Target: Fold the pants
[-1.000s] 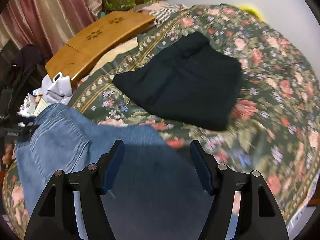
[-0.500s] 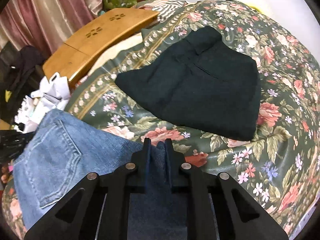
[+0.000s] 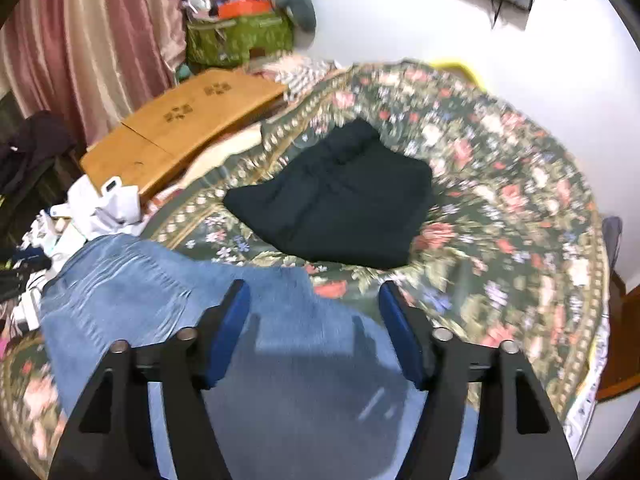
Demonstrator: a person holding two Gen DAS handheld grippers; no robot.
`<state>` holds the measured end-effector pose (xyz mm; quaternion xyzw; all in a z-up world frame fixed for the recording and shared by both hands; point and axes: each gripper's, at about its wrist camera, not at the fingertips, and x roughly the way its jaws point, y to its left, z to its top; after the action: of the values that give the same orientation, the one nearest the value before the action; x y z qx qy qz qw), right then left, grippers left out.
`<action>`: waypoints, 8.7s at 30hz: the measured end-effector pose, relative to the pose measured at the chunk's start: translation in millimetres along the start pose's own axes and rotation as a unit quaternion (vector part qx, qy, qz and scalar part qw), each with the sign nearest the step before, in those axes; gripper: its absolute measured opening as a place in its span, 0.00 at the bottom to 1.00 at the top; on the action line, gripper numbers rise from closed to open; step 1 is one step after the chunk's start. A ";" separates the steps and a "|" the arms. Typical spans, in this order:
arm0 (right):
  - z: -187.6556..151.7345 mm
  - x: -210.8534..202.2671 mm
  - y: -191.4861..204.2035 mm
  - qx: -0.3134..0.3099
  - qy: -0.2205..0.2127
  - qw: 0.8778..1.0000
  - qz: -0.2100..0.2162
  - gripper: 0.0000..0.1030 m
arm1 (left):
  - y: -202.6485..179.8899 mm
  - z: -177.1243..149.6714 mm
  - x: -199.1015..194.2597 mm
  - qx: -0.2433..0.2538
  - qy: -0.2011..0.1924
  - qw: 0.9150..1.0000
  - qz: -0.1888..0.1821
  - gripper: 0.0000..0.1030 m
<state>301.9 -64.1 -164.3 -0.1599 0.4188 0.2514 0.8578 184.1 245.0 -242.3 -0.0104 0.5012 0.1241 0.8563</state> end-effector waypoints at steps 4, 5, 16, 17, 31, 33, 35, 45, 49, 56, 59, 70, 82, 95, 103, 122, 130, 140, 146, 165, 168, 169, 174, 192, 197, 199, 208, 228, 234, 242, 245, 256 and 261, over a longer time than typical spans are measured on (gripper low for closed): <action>-26.7 -35.8 7.9 -0.001 -0.001 1.000 0.016 0.63 | -20.4 -9.5 -22.3 0.038 -0.019 0.999 -0.027 0.71; -34.0 -41.3 10.1 0.000 -0.001 1.000 0.021 0.66 | -27.7 -13.3 -23.9 0.053 -0.017 0.998 -0.031 0.73; -106.4 -57.2 57.1 -0.061 0.027 0.998 0.014 0.68 | -69.7 -42.4 -5.2 0.151 0.016 0.988 -0.023 0.79; -107.5 -55.4 59.1 -0.064 0.027 0.998 0.011 0.68 | -72.0 -41.0 -3.4 0.154 0.016 0.988 -0.021 0.79; -96.7 -35.0 76.2 -0.075 0.022 0.996 0.043 0.24 | -120.9 -29.9 -6.1 0.226 -0.028 0.974 -0.019 0.25; -95.1 -40.3 74.3 -0.052 0.019 0.996 0.075 0.08 | -119.3 -30.1 -11.4 0.219 -0.038 0.975 -0.014 0.21; -94.7 -43.9 74.7 -0.039 0.022 0.996 0.081 0.08 | -111.8 -31.2 -13.9 0.203 -0.032 0.978 -0.029 0.18; -93.4 -57.6 77.1 -0.033 0.042 0.992 0.115 0.22 | -97.8 -54.1 -7.6 0.154 0.006 0.985 -0.076 0.16; -82.7 -59.1 50.4 0.023 0.021 0.993 0.118 0.42 | -91.1 -53.3 -15.2 0.133 0.006 0.987 -0.084 0.19; -94.8 -28.9 -17.4 0.143 0.048 0.988 0.046 0.50 | -76.6 -49.6 -44.5 0.101 -0.003 0.991 -0.085 0.36; -121.5 -21.2 -36.6 0.160 0.070 0.984 0.026 0.50 | -76.4 -39.0 -57.8 0.086 -0.029 0.993 -0.073 0.64; -186.1 -80.4 -99.2 0.230 0.048 0.971 0.035 0.59 | -139.4 30.6 -33.8 0.059 0.006 0.992 -0.112 0.76; -295.7 -85.0 -208.7 0.354 0.054 0.933 -0.036 0.63 | -254.6 44.6 -15.7 0.135 0.042 0.986 -0.092 0.76; -383.0 -143.9 -272.1 0.508 0.000 0.854 -0.109 0.65 | -345.9 57.2 -17.1 0.215 0.023 0.973 -0.082 0.77; -388.1 -128.9 -296.9 0.551 -0.034 0.827 -0.106 0.57 | -388.3 56.9 -14.4 0.234 0.034 0.965 -0.111 0.77; -314.7 -211.5 -302.6 0.494 -0.156 0.848 -0.111 0.06 | -375.4 65.3 -55.9 0.184 -0.011 0.968 -0.168 0.77; -217.2 -255.6 -249.0 0.389 -0.236 0.887 -0.074 0.06 | -330.9 79.2 -114.9 0.144 -0.087 0.965 -0.200 0.80; -110.2 -218.8 -153.7 0.275 -0.245 0.929 0.014 0.06 | -257.9 77.2 -154.0 0.095 -0.150 0.962 -0.208 0.86; -86.8 -157.0 -88.4 0.213 -0.172 0.960 0.057 0.06 | -219.2 68.7 -152.1 0.065 -0.154 0.964 -0.206 0.90; -110.5 -58.8 6.6 0.108 0.031 0.983 0.149 0.49 | -200.9 57.6 -113.4 0.052 -0.104 0.978 -0.171 0.90; -112.5 -81.8 -2.6 0.087 0.006 0.987 0.135 0.49 | -211.6 65.8 -118.8 0.060 -0.111 0.977 -0.171 0.90; -112.5 -89.0 -10.9 0.086 -0.006 0.989 0.124 0.51 | -216.8 69.0 -120.6 0.063 -0.115 0.976 -0.171 0.91; -114.0 -122.4 -58.4 0.108 -0.061 0.990 0.072 0.62 | -245.2 86.5 -126.4 0.079 -0.128 0.972 -0.182 0.96; -163.3 -35.8 -155.3 0.190 0.050 0.979 0.059 0.63 | -365.2 99.6 1.2 0.212 0.002 0.973 -0.093 0.97; -184.1 -35.1 -146.4 0.168 0.049 0.983 0.060 0.63 | -350.1 87.1 12.4 0.213 0.009 0.972 -0.093 0.98; -189.8 -38.9 -147.6 0.177 0.048 0.981 0.065 0.63 | -345.9 84.3 8.4 0.214 0.008 0.972 -0.094 0.98; -212.8 -57.0 -141.9 0.206 0.037 0.976 0.052 0.63 | -327.4 58.0 -14.9 0.226 -0.010 0.971 -0.073 0.98; -191.0 -120.6 -115.6 0.194 -0.007 0.981 -0.022 0.63 | -215.1 36.2 -85.5 0.113 -0.126 0.985 -0.038 0.97; -141.0 -143.3 -87.5 0.177 -0.079 0.981 0.001 0.63 | -152.5 37.7 -110.3 0.054 -0.166 0.984 -0.030 0.97; -100.4 -97.8 -29.7 0.141 -0.065 0.986 0.055 0.64 | -80.0 15.1 -56.3 -0.028 -0.034 0.997 -0.070 0.97; -100.0 -66.5 -11.7 0.128 -0.024 0.989 0.069 0.64 | -59.9 -2.5 -34.7 -0.076 0.020 0.992 -0.101 0.97; -113.9 -26.1 11.2 0.095 0.035 0.992 0.071 0.67 | -38.9 -43.2 16.8 -0.152 0.171 0.942 -0.244 0.97; -114.8 -25.5 14.0 0.088 0.035 0.993 0.071 0.67 | -38.7 -38.0 44.4 -0.179 0.213 0.920 -0.275 0.99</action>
<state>207.4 -115.8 -213.5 -0.0620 0.4794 0.2682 0.8333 180.9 211.1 -303.6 -0.3271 0.6187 -0.0342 0.7135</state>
